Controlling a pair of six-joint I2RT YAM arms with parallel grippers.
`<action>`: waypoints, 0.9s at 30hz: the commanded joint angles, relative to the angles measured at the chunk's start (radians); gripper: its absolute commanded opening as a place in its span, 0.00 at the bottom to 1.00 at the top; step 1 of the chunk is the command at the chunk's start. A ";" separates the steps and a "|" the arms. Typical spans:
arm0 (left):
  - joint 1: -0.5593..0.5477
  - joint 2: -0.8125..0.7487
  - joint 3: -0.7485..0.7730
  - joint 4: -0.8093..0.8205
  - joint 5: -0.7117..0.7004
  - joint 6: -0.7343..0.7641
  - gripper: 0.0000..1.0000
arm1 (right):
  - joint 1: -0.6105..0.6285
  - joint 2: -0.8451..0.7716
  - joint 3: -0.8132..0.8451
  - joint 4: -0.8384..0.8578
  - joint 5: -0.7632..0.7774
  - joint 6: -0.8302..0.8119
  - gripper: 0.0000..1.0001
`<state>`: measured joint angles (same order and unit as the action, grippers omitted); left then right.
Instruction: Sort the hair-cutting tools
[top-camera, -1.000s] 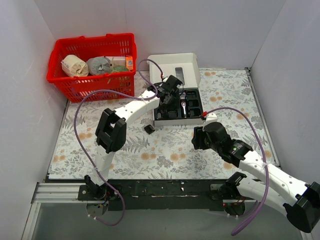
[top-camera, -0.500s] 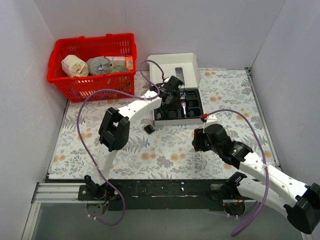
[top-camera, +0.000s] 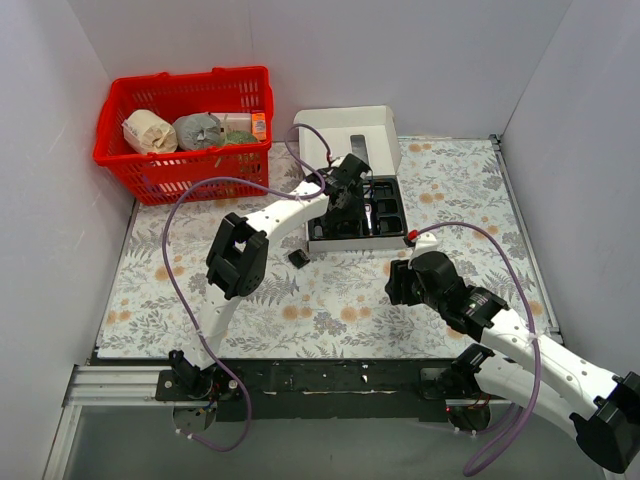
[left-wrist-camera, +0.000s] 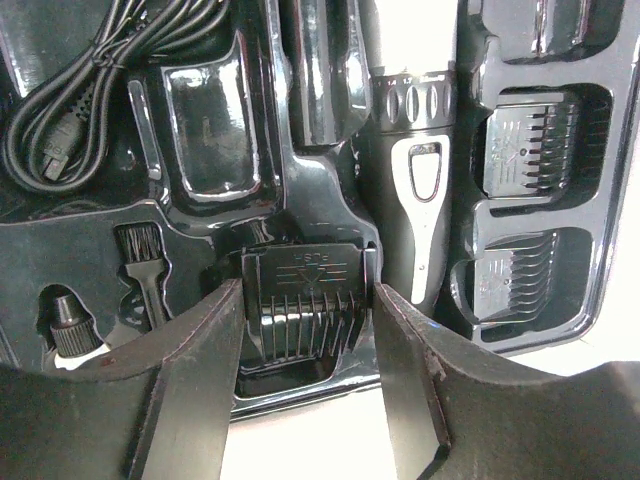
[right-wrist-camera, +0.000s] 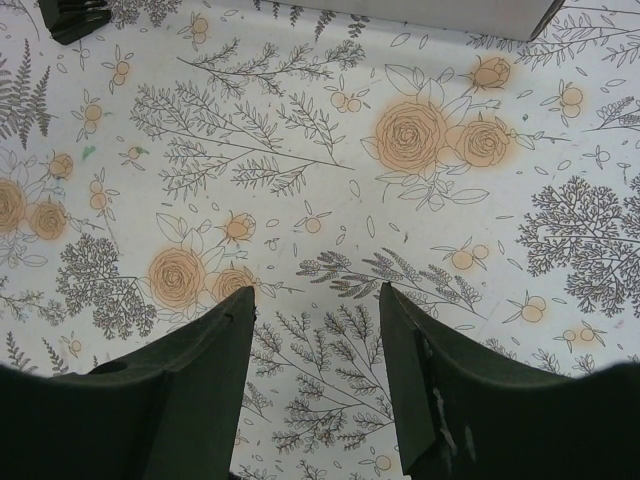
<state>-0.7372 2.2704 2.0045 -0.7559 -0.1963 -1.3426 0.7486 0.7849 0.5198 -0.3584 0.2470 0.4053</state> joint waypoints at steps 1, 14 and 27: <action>-0.005 -0.032 0.042 -0.042 -0.028 -0.013 0.15 | 0.005 -0.010 -0.004 0.029 -0.003 0.004 0.61; -0.005 -0.046 0.102 -0.135 -0.066 -0.026 0.15 | 0.006 0.007 -0.006 0.050 -0.023 0.009 0.61; -0.005 -0.023 0.102 -0.140 -0.054 -0.032 0.23 | 0.006 0.002 -0.012 0.049 -0.021 0.007 0.61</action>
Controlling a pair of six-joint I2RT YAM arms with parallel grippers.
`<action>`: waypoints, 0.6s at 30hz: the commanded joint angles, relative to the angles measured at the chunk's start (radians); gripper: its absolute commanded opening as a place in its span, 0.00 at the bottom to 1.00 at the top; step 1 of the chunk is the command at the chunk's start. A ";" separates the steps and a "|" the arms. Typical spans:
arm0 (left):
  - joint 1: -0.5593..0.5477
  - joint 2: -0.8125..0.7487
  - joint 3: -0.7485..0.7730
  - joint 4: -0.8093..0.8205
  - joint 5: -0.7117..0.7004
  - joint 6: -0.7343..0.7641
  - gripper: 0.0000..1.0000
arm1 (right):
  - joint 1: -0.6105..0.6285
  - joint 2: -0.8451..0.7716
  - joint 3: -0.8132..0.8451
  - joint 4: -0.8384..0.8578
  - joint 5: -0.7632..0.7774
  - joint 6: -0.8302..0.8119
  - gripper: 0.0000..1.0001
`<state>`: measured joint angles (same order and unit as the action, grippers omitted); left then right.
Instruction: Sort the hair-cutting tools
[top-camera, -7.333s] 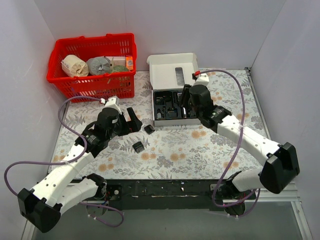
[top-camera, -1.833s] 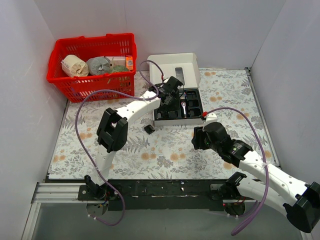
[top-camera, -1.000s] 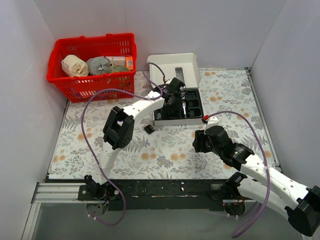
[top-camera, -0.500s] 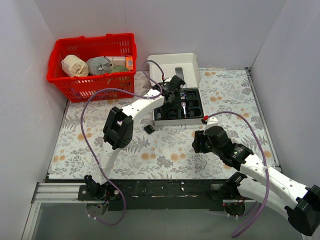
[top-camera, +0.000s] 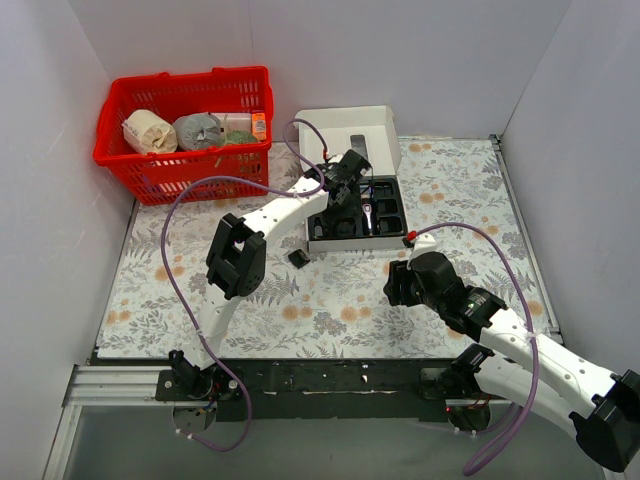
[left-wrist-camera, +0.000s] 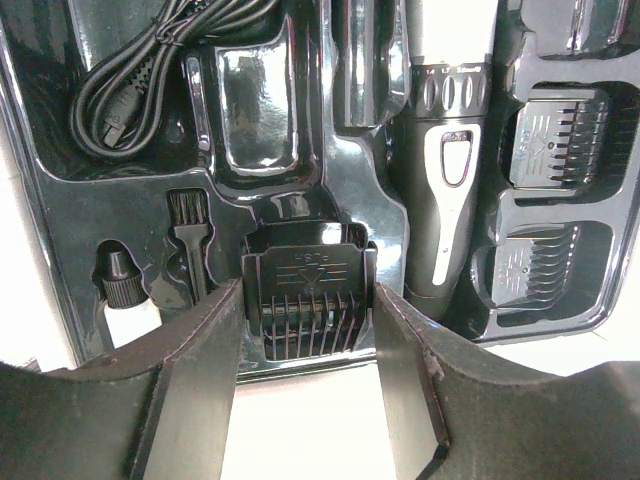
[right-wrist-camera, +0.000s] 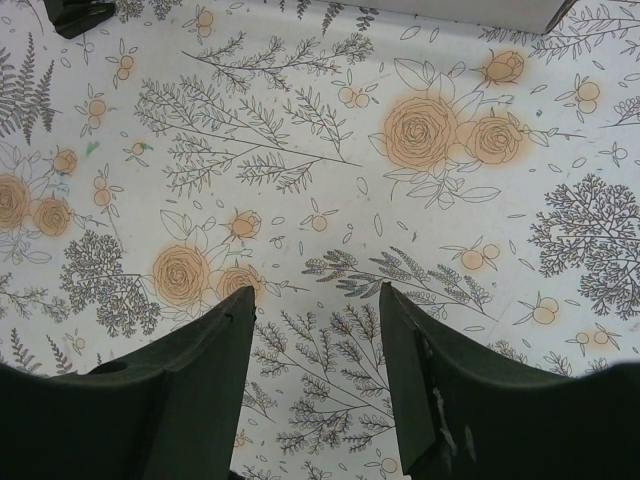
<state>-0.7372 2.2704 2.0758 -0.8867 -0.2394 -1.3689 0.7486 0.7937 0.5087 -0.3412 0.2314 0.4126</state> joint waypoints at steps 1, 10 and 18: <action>-0.005 -0.023 0.030 -0.008 -0.009 -0.006 0.23 | 0.006 -0.007 -0.001 0.031 -0.006 0.000 0.61; -0.005 -0.005 0.027 0.005 0.017 -0.012 0.24 | 0.006 -0.022 -0.016 0.030 -0.006 0.006 0.61; -0.005 0.001 0.027 0.006 0.018 -0.016 0.29 | 0.006 -0.028 -0.019 0.025 -0.003 0.006 0.61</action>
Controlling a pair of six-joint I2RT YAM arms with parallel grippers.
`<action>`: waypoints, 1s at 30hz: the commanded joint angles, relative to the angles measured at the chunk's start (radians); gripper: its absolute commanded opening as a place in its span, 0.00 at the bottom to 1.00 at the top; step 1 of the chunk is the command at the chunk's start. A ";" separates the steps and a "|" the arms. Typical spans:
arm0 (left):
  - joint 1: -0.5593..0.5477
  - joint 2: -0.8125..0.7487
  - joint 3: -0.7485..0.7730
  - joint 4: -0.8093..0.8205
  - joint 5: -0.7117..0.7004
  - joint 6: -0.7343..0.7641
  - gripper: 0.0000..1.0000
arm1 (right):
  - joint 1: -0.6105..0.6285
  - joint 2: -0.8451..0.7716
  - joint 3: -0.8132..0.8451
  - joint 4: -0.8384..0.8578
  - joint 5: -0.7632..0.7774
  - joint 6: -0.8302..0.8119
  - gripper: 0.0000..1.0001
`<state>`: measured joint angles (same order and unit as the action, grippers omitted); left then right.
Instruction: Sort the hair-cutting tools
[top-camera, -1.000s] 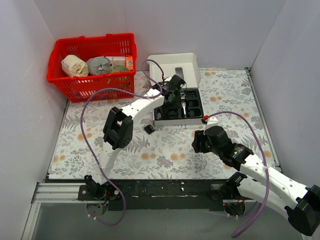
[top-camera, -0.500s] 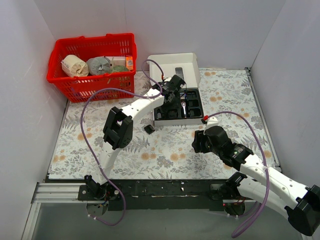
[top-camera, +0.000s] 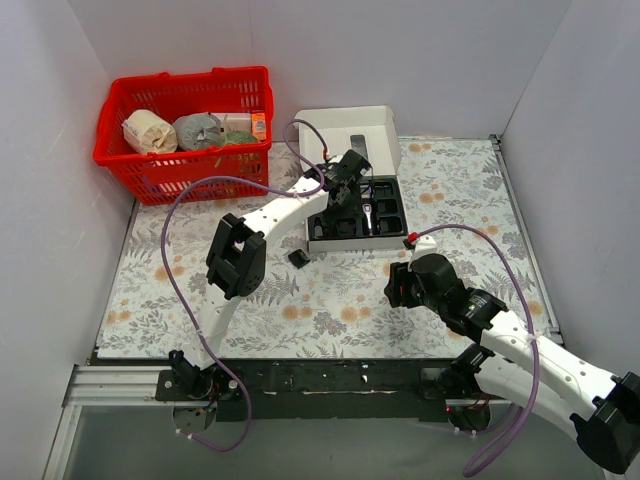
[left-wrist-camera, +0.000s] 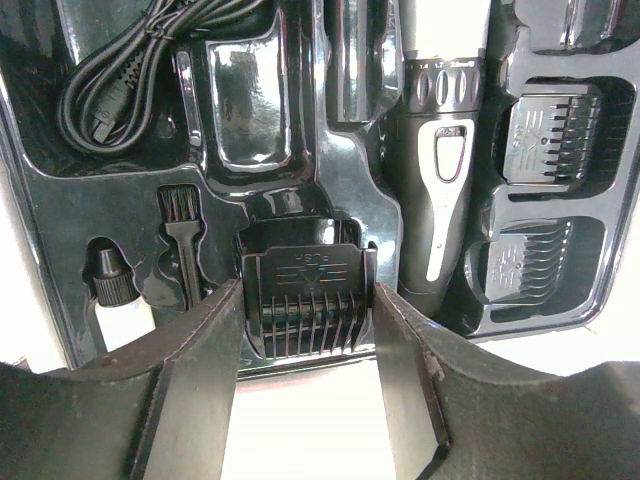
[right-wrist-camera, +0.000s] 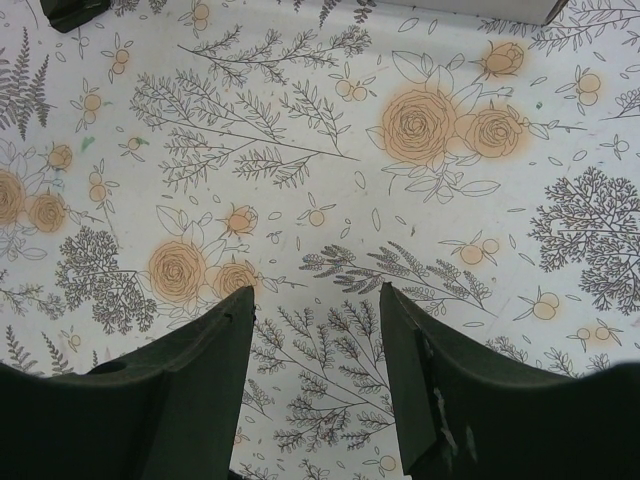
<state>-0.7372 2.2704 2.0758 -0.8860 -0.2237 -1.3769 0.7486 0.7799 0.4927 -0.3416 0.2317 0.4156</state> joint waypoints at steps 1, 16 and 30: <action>-0.005 0.000 0.027 0.004 0.001 -0.008 0.29 | 0.006 -0.014 -0.005 0.027 -0.003 0.003 0.61; -0.005 -0.005 0.027 -0.014 -0.023 -0.007 0.42 | 0.006 -0.016 -0.013 0.032 -0.009 0.011 0.61; -0.005 0.000 0.026 -0.014 -0.022 -0.010 0.56 | 0.006 -0.022 -0.016 0.030 -0.009 0.011 0.61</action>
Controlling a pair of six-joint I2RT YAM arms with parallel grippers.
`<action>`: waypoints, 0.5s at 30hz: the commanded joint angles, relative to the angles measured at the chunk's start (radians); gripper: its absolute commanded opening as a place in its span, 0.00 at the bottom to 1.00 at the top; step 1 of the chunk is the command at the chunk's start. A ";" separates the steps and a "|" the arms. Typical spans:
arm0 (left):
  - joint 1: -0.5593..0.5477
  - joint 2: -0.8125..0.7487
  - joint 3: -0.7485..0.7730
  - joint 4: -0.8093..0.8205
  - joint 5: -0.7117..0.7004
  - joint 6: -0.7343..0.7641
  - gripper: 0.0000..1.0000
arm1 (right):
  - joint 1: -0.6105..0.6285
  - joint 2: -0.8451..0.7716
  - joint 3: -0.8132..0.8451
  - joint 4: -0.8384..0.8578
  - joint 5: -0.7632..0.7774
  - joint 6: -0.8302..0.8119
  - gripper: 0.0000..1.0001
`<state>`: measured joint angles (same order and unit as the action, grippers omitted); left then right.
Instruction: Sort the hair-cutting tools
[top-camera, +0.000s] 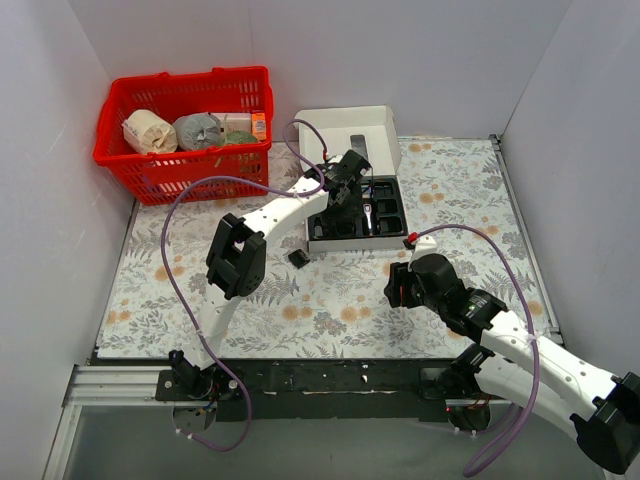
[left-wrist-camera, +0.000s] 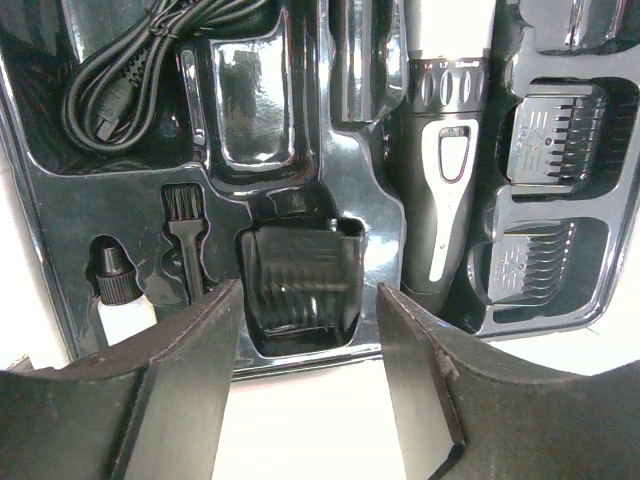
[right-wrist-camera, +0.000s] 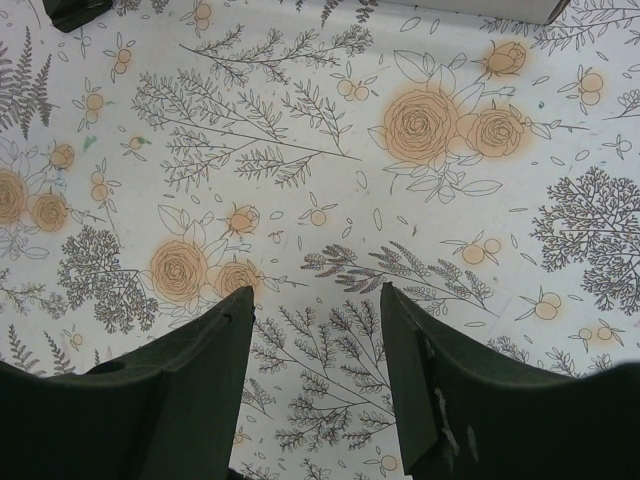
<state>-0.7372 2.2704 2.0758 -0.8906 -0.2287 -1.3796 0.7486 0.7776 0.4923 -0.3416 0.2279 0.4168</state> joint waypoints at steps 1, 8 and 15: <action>-0.004 0.000 0.024 -0.010 -0.017 -0.007 0.57 | 0.006 -0.020 -0.017 0.030 -0.006 0.008 0.62; -0.005 0.001 0.024 -0.010 -0.017 -0.009 0.61 | 0.006 -0.023 -0.015 0.030 -0.006 0.008 0.62; -0.005 -0.006 0.033 -0.021 -0.017 -0.007 0.65 | 0.006 -0.015 -0.018 0.041 -0.006 0.008 0.62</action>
<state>-0.7372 2.2704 2.0758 -0.8909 -0.2287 -1.3842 0.7486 0.7654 0.4782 -0.3412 0.2276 0.4171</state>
